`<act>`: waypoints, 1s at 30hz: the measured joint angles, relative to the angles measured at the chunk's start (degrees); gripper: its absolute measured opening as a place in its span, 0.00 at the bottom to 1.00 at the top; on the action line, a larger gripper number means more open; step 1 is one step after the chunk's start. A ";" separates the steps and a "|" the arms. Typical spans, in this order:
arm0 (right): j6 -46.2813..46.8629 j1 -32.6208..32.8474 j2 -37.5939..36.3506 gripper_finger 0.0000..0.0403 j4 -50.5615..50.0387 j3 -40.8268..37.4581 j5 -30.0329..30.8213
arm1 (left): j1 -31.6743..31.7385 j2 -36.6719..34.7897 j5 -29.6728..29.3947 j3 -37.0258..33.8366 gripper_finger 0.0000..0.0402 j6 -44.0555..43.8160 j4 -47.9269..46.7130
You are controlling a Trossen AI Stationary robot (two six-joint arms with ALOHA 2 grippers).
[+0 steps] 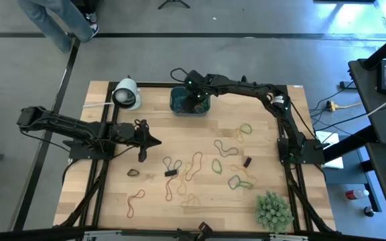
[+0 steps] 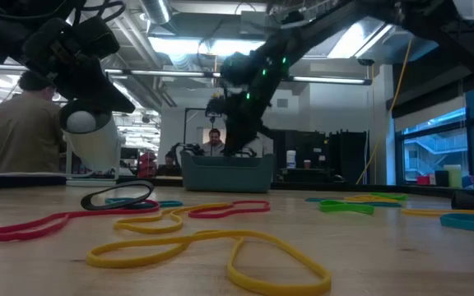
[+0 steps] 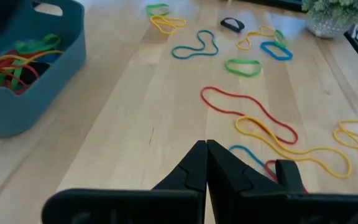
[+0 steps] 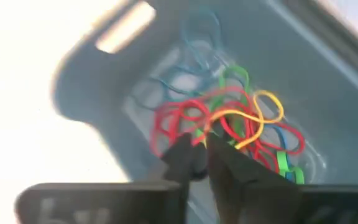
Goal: Pick and place rubber bands into bin
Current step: Put the black rubber band into the blue bin
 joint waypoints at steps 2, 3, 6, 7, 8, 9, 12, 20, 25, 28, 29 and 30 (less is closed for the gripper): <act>-2.08 1.05 -2.32 0.04 0.02 0.00 0.02 | -0.01 0.00 0.01 0.00 0.00 -0.46 -0.10; -3.48 1.73 -3.46 0.02 0.02 0.02 -0.05 | 0.00 0.00 0.00 0.00 0.00 -0.99 -0.10; -6.86 3.72 -7.07 0.02 -1.13 0.02 -0.12 | 0.00 0.00 0.02 0.00 0.00 -1.38 -0.10; -7.12 4.36 -8.28 0.02 -1.63 0.02 -0.12 | 0.00 0.00 0.02 0.00 0.00 -1.42 -0.10; -7.64 5.04 -9.51 0.01 -1.82 0.02 -0.10 | 0.00 0.00 0.02 0.00 0.00 -1.49 -0.10; -8.44 5.82 -10.85 0.01 -2.61 0.01 -0.09 | 0.00 0.00 0.02 0.02 0.00 -1.53 -0.10; -10.35 8.80 -15.19 0.01 -3.67 -2.36 0.29 | -0.26 0.02 -0.02 1.57 0.00 -2.43 -2.12; -6.43 20.38 -30.98 0.00 5.59 -25.02 4.69 | -6.05 3.34 -4.87 11.16 0.00 -5.51 -16.24; 1.36 29.96 -41.27 0.00 17.49 -41.06 7.15 | -11.74 9.06 -8.63 17.51 0.00 -13.65 -25.85; 6.47 36.15 -46.19 0.00 20.30 -47.66 10.91 | -15.44 13.49 -9.48 21.81 0.00 -19.94 -33.71; 8.31 38.28 -47.53 0.00 20.69 -49.24 12.26 | -16.64 15.05 -9.44 23.35 0.00 -22.38 -36.99; 10.20 40.30 -48.71 0.00 20.50 -50.73 13.61 | -17.86 16.57 -9.46 24.83 0.00 -25.23 -40.31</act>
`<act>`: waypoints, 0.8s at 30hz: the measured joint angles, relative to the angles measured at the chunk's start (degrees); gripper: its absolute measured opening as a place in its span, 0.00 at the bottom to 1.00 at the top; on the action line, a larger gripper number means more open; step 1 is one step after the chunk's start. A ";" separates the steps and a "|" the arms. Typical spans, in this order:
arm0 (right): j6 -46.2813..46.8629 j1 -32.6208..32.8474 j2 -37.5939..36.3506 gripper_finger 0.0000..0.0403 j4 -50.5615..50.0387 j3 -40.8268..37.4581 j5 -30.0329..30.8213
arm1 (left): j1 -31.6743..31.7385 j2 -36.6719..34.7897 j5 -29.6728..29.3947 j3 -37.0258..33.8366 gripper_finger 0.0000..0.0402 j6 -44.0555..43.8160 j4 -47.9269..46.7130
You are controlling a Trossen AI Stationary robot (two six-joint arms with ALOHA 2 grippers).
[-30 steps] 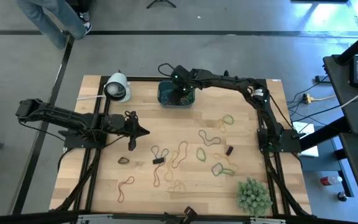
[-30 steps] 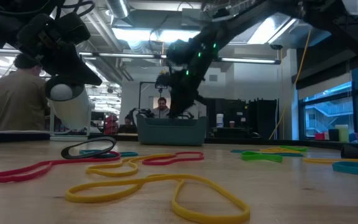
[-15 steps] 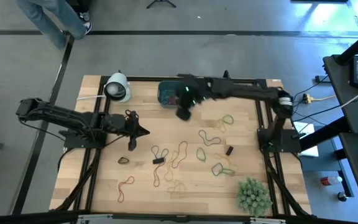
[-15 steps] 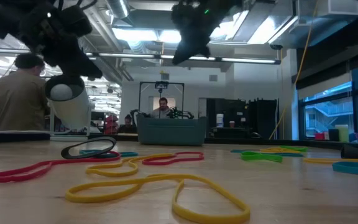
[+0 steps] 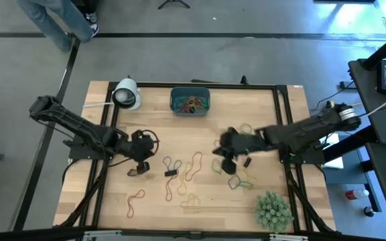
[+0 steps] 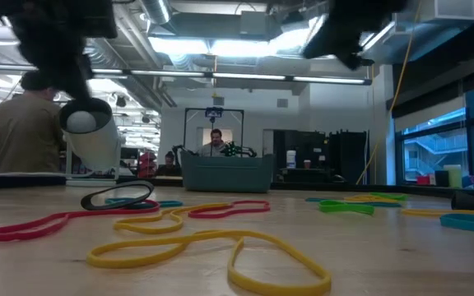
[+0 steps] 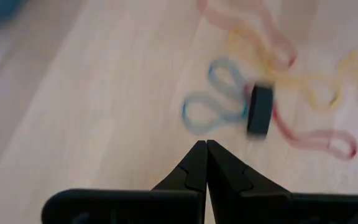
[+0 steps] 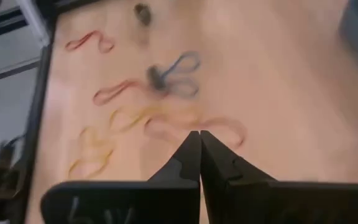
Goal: Pick and place rubber bands into bin
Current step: Put the black rubber band into the blue bin
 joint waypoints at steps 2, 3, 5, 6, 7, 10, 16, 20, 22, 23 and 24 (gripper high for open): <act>3.19 4.03 -1.95 0.00 -0.08 -2.36 1.70 | -2.04 2.75 0.36 2.33 0.00 -5.65 -5.63; 4.53 5.84 -2.66 0.00 -0.22 -3.31 2.55 | -3.01 3.92 1.37 3.21 0.00 -8.09 -8.15; 6.12 8.96 -3.60 0.00 -0.08 -4.61 4.40 | -4.20 5.97 5.36 4.02 0.00 -11.80 -11.22; 6.81 10.28 -3.90 0.00 -0.10 -5.13 5.41 | -4.61 6.77 7.83 4.02 0.01 -13.50 -12.28; 7.06 11.37 -4.01 0.00 -0.09 -5.57 6.18 | -4.94 7.47 10.36 3.96 0.01 -15.54 -13.56; 7.00 13.91 -4.00 0.00 -1.06 -6.01 6.92 | -5.53 9.67 17.15 3.25 0.05 -20.64 -17.02; 5.26 16.19 -4.00 0.00 -1.29 -6.01 7.08 | -5.53 12.99 21.63 1.69 0.20 -23.49 -18.32; 5.25 17.38 -4.00 0.00 -1.32 -6.01 6.93 | -5.53 16.10 21.76 1.58 0.26 -23.75 -17.87; 5.22 18.13 -4.00 0.01 -1.68 -6.01 6.95 | -5.53 17.88 21.96 1.55 0.27 -23.89 -16.86; 5.22 18.51 -4.00 0.01 -2.05 -6.01 6.95 | -5.53 18.86 21.95 1.58 0.28 -23.90 -16.37; 5.26 18.96 -4.00 0.01 -2.48 -6.01 6.94 | -5.57 19.87 21.97 1.55 0.27 -23.88 -15.92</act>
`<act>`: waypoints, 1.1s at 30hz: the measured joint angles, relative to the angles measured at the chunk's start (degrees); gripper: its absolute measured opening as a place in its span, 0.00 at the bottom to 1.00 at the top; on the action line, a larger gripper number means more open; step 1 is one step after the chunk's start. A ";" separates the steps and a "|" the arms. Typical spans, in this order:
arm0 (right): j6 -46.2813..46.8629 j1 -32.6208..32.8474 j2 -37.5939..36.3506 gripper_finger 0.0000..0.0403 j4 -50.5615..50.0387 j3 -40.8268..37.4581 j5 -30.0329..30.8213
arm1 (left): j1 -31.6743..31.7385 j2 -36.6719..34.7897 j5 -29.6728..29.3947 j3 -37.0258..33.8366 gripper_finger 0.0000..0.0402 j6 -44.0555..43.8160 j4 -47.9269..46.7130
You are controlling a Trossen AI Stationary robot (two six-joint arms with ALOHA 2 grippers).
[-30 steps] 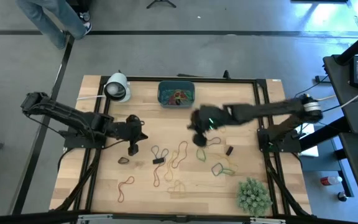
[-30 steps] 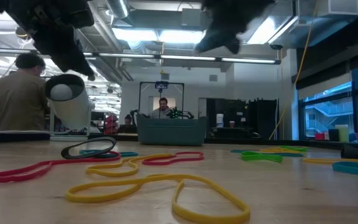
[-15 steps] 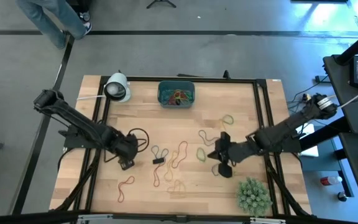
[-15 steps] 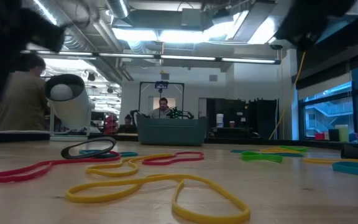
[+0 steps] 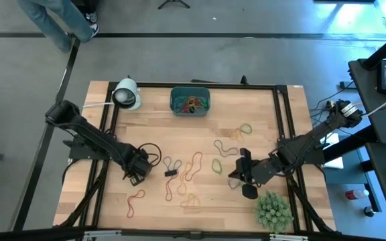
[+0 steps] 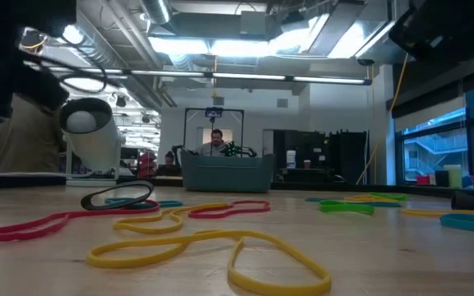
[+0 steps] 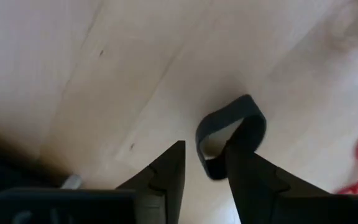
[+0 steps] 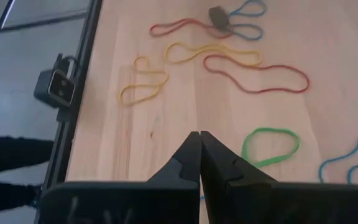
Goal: Pick and place rubber bands into bin
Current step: Put the black rubber band into the blue bin
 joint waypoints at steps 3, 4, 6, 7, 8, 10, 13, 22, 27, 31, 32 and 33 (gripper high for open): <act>0.31 1.36 0.00 0.01 -0.95 0.00 -0.04 | -0.02 3.48 -0.02 0.00 0.26 -0.18 0.89; 0.56 1.88 0.00 0.01 -1.35 0.00 -0.03 | -0.01 4.70 -0.02 0.00 0.25 -1.02 0.89; 1.80 2.82 0.00 0.01 -1.78 0.00 -0.03 | 0.00 7.04 0.72 0.00 0.21 -2.95 1.50; 2.34 3.26 0.00 0.01 -1.85 0.00 -0.03 | -0.02 7.68 1.39 0.11 0.19 -3.54 2.06; 3.06 3.76 0.00 0.01 -1.92 0.00 -0.03 | -0.02 8.26 2.20 0.29 0.15 -4.05 2.53; 3.35 4.77 0.00 0.01 -1.94 0.00 -0.04 | -0.07 9.07 2.74 1.05 0.05 -5.66 2.88; 3.71 6.31 0.00 0.01 -2.04 0.00 -0.06 | -0.17 9.45 1.07 3.06 0.01 -7.90 2.80; 9.10 9.09 0.00 0.01 -7.54 0.00 2.45 | 0.07 8.71 -8.46 14.88 0.01 -8.64 -4.20; 6.33 10.41 -0.45 0.01 -7.31 -2.14 6.33 | 2.77 8.71 -15.61 23.10 0.01 -0.81 -7.29; 7.03 10.34 -3.75 0.00 0.84 -9.32 6.33 | 7.77 8.71 -16.28 28.62 0.01 8.47 -7.00; 7.35 10.34 -5.02 0.00 3.24 -11.47 6.36 | 9.29 8.71 -16.95 29.70 0.01 10.36 -6.91; 7.37 10.30 -6.45 0.00 6.05 -13.63 6.33 | 10.84 8.71 -18.07 30.77 0.01 12.25 -6.97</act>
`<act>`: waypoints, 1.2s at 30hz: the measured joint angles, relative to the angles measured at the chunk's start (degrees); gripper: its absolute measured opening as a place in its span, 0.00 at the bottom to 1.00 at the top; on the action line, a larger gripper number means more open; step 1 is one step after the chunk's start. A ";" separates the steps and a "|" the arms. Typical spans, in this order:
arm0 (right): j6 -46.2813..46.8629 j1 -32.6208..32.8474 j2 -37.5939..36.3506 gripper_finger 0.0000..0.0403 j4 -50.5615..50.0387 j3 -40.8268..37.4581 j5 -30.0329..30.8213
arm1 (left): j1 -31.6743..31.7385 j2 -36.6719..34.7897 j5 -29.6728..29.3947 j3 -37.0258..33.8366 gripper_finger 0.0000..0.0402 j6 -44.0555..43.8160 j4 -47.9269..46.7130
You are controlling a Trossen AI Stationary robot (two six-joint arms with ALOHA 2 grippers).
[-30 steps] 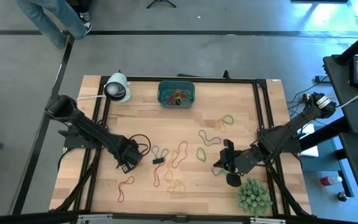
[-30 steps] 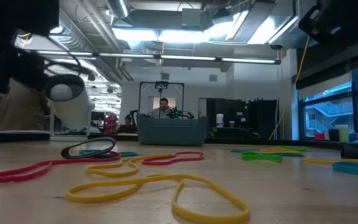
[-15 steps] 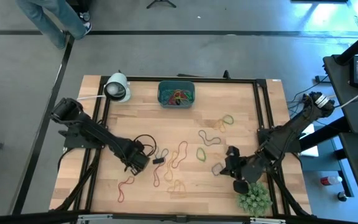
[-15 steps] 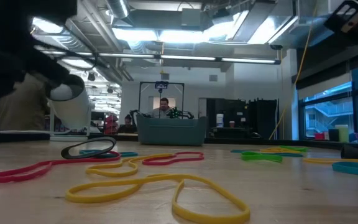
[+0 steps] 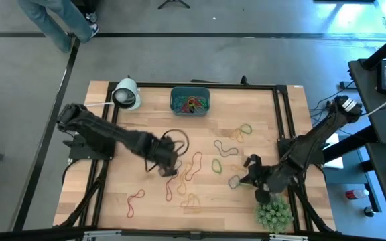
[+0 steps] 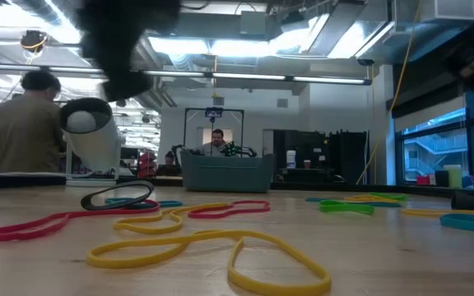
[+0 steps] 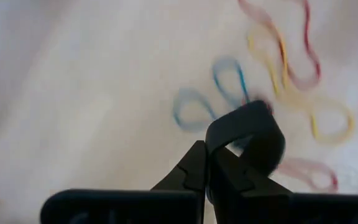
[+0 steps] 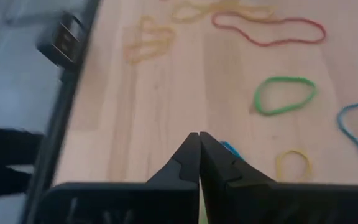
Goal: Pick and place rubber bands into bin
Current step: Put the black rubber band into the blue bin
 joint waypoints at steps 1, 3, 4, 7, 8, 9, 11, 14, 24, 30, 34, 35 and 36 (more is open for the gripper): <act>-0.02 -0.16 -1.33 0.00 2.86 -1.98 -0.02 | 1.54 0.00 -1.23 1.03 0.01 2.16 0.05; -0.74 -0.75 -4.52 0.00 7.20 -5.62 -0.07 | 5.08 -0.01 -2.57 3.04 0.01 7.57 0.54; -1.18 -1.07 -6.02 0.00 8.95 -7.32 0.02 | 6.91 -0.02 -2.56 3.87 0.01 10.60 1.32; -1.61 -2.98 -10.51 0.00 11.05 -11.04 -0.10 | 12.81 -0.02 -2.31 5.45 0.01 19.04 6.06; -1.92 -3.88 -11.80 0.00 11.18 -11.94 -0.44 | 14.70 -0.04 -2.17 5.62 0.01 21.87 8.36; -2.58 -4.92 -12.99 0.00 11.22 -12.78 -0.84 | 16.85 -0.04 -1.73 5.67 0.01 24.68 10.58; -4.17 -7.36 -14.89 0.00 11.13 -13.96 -2.16 | 21.06 0.00 0.93 5.67 0.01 30.31 14.77; -6.83 -12.01 -16.71 0.00 11.53 -15.06 -4.35 | 27.19 1.53 5.30 5.74 0.01 37.55 19.93; -10.43 -26.64 -17.11 0.00 11.49 -16.14 -5.05 | 43.05 13.60 14.70 6.78 0.01 54.35 28.35; -9.78 -31.60 -17.11 0.00 11.85 -16.14 -5.11 | 47.80 23.87 14.46 13.84 0.01 59.68 26.56; -7.02 -33.54 -17.11 0.00 11.88 -16.14 -5.11 | 49.79 29.13 15.10 19.09 0.04 59.96 22.01; -6.42 -33.91 -17.11 0.00 11.87 -16.14 -5.11 | 50.09 30.10 15.85 20.23 0.05 60.38 20.07; -5.68 -34.26 -17.11 0.00 11.87 -16.14 -5.10 | 50.26 30.96 16.47 21.28 0.07 61.15 18.33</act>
